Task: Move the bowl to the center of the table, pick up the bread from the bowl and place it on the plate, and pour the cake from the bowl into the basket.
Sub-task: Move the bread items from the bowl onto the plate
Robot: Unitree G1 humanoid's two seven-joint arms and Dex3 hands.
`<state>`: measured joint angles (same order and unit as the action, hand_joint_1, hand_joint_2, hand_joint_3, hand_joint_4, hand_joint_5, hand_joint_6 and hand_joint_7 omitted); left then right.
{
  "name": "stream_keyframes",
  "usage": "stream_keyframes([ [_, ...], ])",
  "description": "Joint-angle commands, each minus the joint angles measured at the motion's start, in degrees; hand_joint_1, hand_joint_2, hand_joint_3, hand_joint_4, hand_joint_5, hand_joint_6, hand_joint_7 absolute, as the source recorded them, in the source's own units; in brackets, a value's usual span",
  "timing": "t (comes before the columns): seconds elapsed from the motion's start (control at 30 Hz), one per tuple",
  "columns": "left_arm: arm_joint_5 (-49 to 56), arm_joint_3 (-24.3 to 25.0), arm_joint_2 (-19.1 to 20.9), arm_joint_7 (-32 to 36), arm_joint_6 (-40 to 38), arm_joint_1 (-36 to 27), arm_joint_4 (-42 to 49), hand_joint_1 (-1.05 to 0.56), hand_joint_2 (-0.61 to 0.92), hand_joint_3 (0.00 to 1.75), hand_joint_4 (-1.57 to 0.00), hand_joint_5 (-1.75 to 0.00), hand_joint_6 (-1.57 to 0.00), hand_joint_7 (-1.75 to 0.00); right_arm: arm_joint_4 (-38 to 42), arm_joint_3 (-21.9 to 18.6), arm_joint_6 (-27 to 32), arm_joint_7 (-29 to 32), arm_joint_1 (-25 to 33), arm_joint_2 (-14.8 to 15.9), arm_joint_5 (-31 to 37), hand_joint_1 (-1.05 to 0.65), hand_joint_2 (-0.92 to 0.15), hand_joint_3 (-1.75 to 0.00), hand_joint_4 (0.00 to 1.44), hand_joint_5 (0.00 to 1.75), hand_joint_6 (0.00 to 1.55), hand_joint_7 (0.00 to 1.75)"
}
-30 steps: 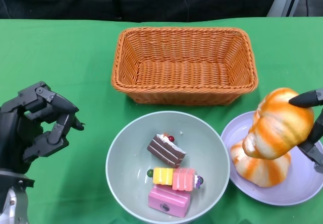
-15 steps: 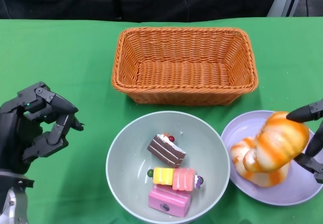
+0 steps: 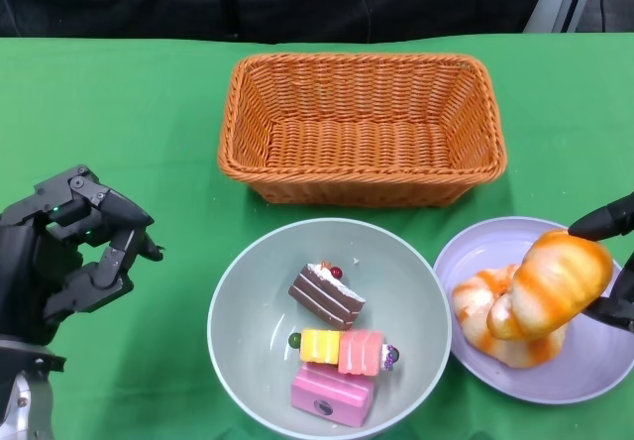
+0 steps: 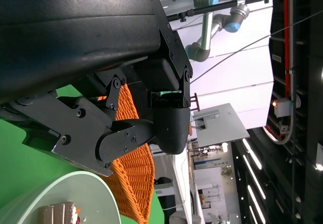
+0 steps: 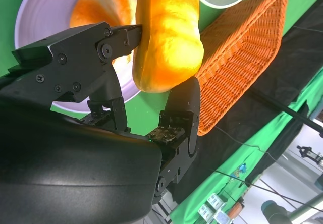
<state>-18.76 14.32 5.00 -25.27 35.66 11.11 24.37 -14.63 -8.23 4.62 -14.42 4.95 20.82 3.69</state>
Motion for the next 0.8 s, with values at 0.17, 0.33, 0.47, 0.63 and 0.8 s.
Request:
stream_keyframes([
  [0.17,-0.10,0.43,1.40,-0.14,1.09,0.49,1.14,-0.12,0.69,0.81,-0.86,-1.38,-0.91,-1.08,1.16,-0.57,0.43,-0.41,-0.80,1.57,0.10,-0.12,-0.92,-0.19,0.59,1.62,0.56,1.21],
  [0.33,-0.28,0.37,1.46,-0.72,1.58,0.58,1.57,-0.11,0.69,0.81,-0.86,-1.39,-0.91,-1.08,2.09,-0.69,0.23,0.19,-0.90,0.86,-0.28,-0.13,-0.92,-0.20,0.59,1.61,0.56,1.21],
  [0.47,0.05,0.30,1.32,-0.27,1.31,0.48,1.70,-0.11,0.69,0.80,-0.86,-1.40,-0.91,-1.09,3.41,-0.70,-1.95,2.60,-1.06,-0.64,0.43,-0.13,-0.92,-0.19,0.62,1.59,0.57,1.21],
  [0.63,-0.32,0.40,1.28,-0.95,1.99,0.88,2.82,-0.11,0.68,0.80,-0.86,-1.39,-0.91,-1.09,6.95,-0.52,-8.46,7.55,-2.11,-3.39,1.58,-0.09,-0.92,-0.17,0.67,1.57,0.58,1.20],
  [0.8,-0.36,0.35,1.33,-1.04,2.00,0.97,3.03,-0.11,0.70,0.79,-0.86,-1.39,-0.91,-1.09,10.72,0.18,-15.20,12.97,-3.07,-5.87,4.49,-0.08,-0.92,-0.18,0.64,1.56,0.57,1.21],
])
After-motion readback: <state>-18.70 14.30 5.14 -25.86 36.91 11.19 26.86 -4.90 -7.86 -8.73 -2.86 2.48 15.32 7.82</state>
